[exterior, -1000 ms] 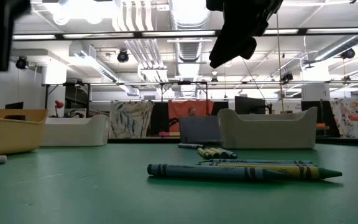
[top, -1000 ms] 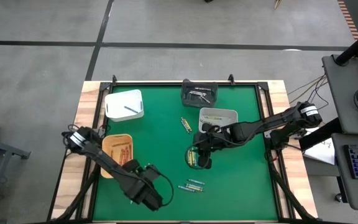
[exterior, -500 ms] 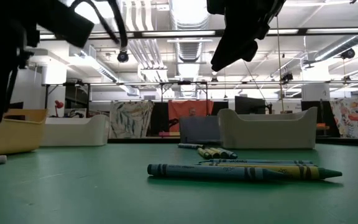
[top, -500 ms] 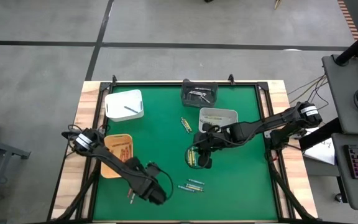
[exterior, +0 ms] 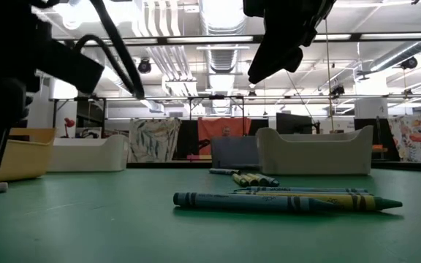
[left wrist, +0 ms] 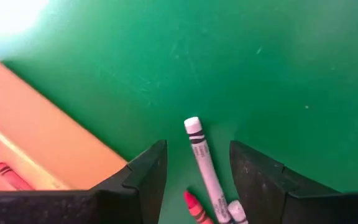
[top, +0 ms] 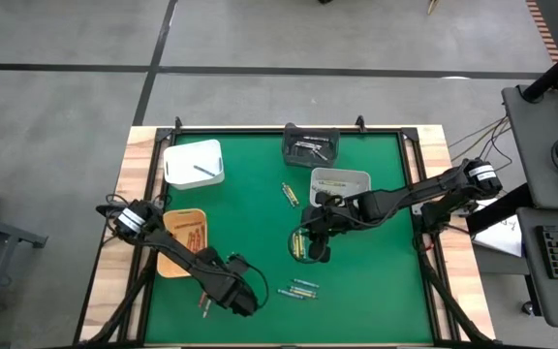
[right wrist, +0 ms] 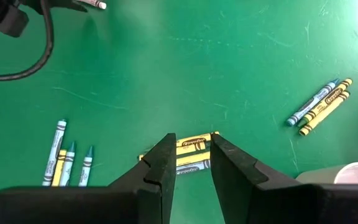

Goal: Sort crayons
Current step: Put the white crayon into the black bin

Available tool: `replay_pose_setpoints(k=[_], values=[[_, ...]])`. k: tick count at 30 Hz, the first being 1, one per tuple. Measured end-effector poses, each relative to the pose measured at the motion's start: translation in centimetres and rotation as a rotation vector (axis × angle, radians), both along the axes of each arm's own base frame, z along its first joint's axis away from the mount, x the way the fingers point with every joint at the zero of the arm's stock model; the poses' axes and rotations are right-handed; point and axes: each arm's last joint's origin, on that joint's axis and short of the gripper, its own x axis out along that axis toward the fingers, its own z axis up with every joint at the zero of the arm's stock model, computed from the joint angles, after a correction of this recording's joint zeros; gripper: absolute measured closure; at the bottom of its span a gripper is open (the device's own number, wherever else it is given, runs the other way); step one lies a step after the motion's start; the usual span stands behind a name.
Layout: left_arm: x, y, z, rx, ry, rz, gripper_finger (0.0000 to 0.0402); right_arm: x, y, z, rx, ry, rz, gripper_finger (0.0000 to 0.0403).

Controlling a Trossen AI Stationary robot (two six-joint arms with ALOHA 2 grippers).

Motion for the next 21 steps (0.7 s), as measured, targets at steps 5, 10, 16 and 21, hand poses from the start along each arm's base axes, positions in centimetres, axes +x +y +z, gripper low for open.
replay_pose_setpoints(k=[5, 10, 16, 21], values=[[-0.4, 0.3, -0.8, 0.004, 0.006, 0.008, 0.0245, 0.0, 0.0, 0.0, 0.0, 0.0, 0.0, 0.0323], [-0.4, 0.3, -1.0, 0.005, -0.006, 0.006, 0.0245, 0.0, 0.0, 0.0, 0.0, -0.001, 0.0, 0.0325], [-0.4, 0.4, -1.1, 0.013, -0.015, 0.002, 0.0245, 0.0, 0.0, 0.0, 0.001, -0.004, -0.001, 0.0326], [-0.7, 0.5, -1.7, 0.016, -0.024, 0.011, 0.0245, 0.0, 0.0, 0.0, 0.006, -0.004, -0.007, 0.0326]])
